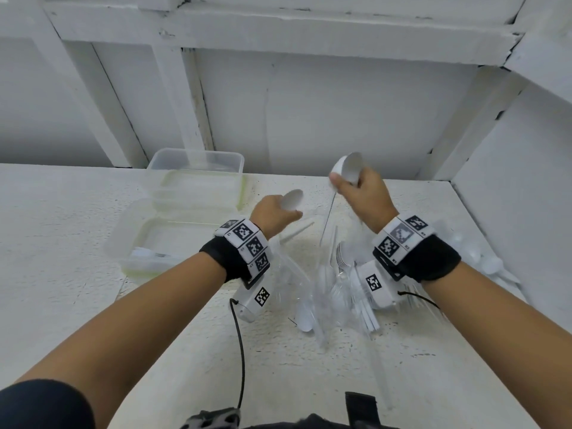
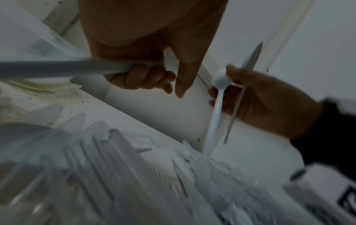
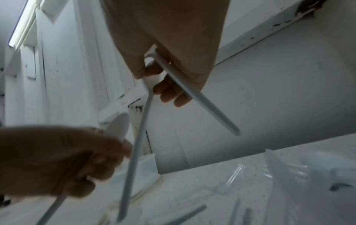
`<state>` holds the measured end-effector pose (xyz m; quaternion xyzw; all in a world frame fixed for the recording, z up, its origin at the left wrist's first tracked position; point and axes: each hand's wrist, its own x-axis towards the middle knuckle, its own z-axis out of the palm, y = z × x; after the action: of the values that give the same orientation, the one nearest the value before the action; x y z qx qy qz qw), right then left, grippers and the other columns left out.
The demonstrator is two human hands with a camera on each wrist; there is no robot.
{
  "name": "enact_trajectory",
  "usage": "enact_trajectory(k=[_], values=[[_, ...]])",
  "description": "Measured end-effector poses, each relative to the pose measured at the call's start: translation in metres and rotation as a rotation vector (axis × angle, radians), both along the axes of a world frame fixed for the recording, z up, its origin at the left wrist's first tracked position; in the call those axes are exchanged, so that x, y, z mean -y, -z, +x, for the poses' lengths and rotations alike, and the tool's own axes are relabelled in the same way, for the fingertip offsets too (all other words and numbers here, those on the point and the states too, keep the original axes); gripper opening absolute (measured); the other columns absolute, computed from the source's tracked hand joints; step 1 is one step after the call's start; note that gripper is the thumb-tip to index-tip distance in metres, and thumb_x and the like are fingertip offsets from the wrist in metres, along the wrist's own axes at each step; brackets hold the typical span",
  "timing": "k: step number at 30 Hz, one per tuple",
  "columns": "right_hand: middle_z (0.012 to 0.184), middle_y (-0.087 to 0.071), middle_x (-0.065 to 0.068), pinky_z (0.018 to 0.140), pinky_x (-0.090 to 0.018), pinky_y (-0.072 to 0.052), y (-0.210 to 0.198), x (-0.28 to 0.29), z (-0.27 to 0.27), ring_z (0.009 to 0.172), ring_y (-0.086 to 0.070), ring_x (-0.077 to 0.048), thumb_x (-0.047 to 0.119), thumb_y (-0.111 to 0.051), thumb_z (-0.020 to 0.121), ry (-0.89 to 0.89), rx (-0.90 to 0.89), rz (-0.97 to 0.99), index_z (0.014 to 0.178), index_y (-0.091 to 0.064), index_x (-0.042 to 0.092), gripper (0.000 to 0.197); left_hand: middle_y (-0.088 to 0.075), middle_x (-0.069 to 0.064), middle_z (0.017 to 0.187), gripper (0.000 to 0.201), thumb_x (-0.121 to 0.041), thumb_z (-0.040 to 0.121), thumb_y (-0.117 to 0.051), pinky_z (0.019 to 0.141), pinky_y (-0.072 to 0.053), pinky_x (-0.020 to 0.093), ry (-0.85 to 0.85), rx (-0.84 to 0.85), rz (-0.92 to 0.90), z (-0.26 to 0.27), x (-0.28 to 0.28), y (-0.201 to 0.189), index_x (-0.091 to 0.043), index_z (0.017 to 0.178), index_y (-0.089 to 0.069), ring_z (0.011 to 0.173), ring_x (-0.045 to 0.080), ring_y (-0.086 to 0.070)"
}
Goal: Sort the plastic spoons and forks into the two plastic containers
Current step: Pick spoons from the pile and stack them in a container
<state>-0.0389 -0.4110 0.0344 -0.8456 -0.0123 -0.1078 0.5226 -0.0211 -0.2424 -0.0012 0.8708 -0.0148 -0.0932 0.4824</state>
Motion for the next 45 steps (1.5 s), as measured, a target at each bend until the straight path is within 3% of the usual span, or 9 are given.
enact_trajectory(k=[6,10,18,21,25,30,34,37,45], values=[[0.083,-0.059,-0.005,0.061,-0.036,-0.058,-0.005,0.007,-0.005,0.064,-0.065,-0.02,0.027,-0.05,0.096,-0.04,-0.016,0.174,0.107,-0.042,0.019,0.015,-0.054,0.003,0.081,0.025,-0.033,0.085,-0.063,0.056,-0.035,0.023,0.316,-0.064,0.478,-0.011,0.035,0.019,-0.008,0.09,-0.059,0.076,0.019,-0.052],[0.079,-0.046,0.009,0.049,-0.01,-0.042,0.001,0.01,-0.009,0.06,-0.047,0.001,0.027,-0.053,0.095,-0.03,0.019,0.094,0.112,-0.041,0.025,0.021,-0.056,0.004,0.09,0.02,-0.027,0.089,-0.057,0.066,-0.035,0.025,0.371,0.026,0.49,-0.01,0.05,0.022,-0.007,0.094,-0.057,0.088,0.023,-0.053],[0.084,-0.05,0.003,0.051,-0.009,-0.038,0.01,0.021,-0.012,0.069,-0.045,-0.004,0.007,-0.051,0.092,-0.031,-0.095,-0.045,0.114,-0.053,0.023,0.027,-0.061,0.019,0.114,0.029,-0.014,0.097,-0.041,0.082,-0.037,0.029,0.434,0.037,0.505,-0.006,0.068,0.028,0.006,0.107,-0.059,0.107,0.031,-0.055],[0.074,-0.048,0.003,0.045,-0.009,-0.033,0.01,0.021,-0.015,0.051,-0.042,0.001,0.021,-0.048,0.097,-0.029,-0.141,0.009,0.091,-0.051,0.026,0.009,-0.061,0.019,0.107,0.035,-0.024,0.1,-0.037,0.081,-0.039,0.031,0.425,-0.006,0.491,-0.005,0.071,0.032,0.003,0.098,-0.058,0.095,0.029,-0.055],[0.066,-0.044,0.001,0.039,-0.006,-0.031,0.01,0.02,-0.017,0.043,-0.041,0.002,0.026,-0.045,0.098,-0.003,-0.143,-0.03,0.077,-0.045,0.027,0.021,-0.051,0.007,0.077,0.048,-0.044,0.099,-0.035,0.069,-0.033,0.028,0.409,-0.006,0.477,-0.001,0.07,0.036,-0.014,0.061,-0.036,0.076,0.021,-0.046],[0.068,-0.044,0.005,0.05,-0.015,-0.032,0.013,0.022,-0.018,0.057,-0.039,-0.005,0.026,-0.045,0.098,0.023,-0.175,-0.078,0.099,-0.048,0.02,0.007,-0.049,0.002,0.077,0.04,-0.044,0.095,-0.045,0.06,-0.033,0.026,0.407,-0.021,0.595,0.003,0.068,0.037,-0.01,0.075,-0.049,0.077,0.019,-0.047],[0.067,-0.042,0.003,0.051,-0.018,-0.03,0.016,0.023,-0.019,0.059,-0.037,-0.008,0.023,-0.045,0.098,0.024,-0.215,-0.098,0.099,-0.055,0.012,0.015,-0.039,0.0,0.062,0.044,-0.041,0.097,-0.043,0.046,-0.024,0.021,0.38,-0.098,0.628,0.004,0.071,0.038,-0.012,0.064,-0.037,0.053,0.013,-0.036],[0.066,-0.042,0.002,0.053,-0.019,-0.03,0.019,0.026,-0.021,0.058,-0.036,-0.009,0.021,-0.045,0.097,0.023,-0.246,-0.13,0.11,-0.058,-0.003,0.03,-0.038,0.0,0.061,0.045,-0.041,0.099,-0.037,0.046,-0.025,0.021,0.358,-0.131,0.596,0.005,0.07,0.039,-0.011,0.065,-0.038,0.051,0.011,-0.033],[0.064,-0.042,0.003,0.04,-0.01,-0.028,0.023,0.032,-0.023,0.05,-0.032,-0.006,0.021,-0.045,0.097,0.015,-0.294,-0.148,0.109,-0.06,-0.002,0.03,-0.04,0.0,0.064,0.037,-0.034,0.097,-0.044,0.05,-0.029,0.024,0.342,-0.106,0.57,0.006,0.067,0.041,-0.012,0.068,-0.04,0.064,0.016,-0.042]])
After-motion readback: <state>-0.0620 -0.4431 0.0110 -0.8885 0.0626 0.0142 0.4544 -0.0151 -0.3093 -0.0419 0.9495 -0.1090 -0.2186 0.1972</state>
